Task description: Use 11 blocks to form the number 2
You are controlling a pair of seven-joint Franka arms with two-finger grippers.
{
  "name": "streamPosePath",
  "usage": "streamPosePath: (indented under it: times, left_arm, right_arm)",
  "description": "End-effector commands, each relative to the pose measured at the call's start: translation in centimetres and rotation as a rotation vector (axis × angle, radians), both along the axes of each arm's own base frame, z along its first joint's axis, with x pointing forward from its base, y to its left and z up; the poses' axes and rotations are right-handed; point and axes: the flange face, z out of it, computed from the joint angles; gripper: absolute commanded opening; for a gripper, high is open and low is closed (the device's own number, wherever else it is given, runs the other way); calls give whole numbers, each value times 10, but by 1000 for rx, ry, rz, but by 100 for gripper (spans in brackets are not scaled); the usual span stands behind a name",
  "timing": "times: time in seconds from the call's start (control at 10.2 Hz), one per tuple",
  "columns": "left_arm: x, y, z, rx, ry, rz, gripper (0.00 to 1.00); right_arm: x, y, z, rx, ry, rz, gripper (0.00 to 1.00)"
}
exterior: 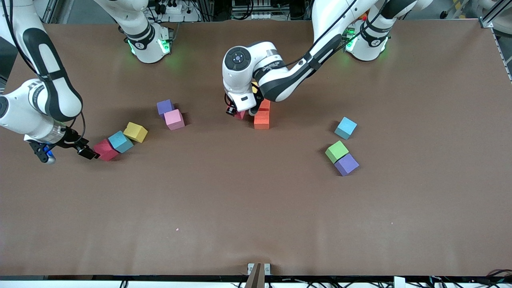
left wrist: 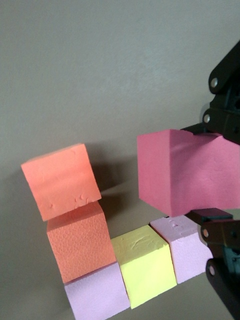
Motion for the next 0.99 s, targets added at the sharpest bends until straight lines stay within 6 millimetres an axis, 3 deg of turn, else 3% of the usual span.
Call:
streamPosePath:
  times: [0.0,0.3,0.69,0.89]
  left_arm:
    - [2,-4,-6,6,9,92,29]
    - [13,0,-17,-1,3,199,29]
    - [11,1,-25,-12,-9,206,29]
    - [8,3,-32,-21,-15,216,29]
  right_arm:
    - [0,14,-10,10,48,-62,100]
    - [-1,20,-16,16,72,-52,100]
    - [-3,24,-34,18,94,-42,100]
    - [-2,24,-34,10,92,-32,100]
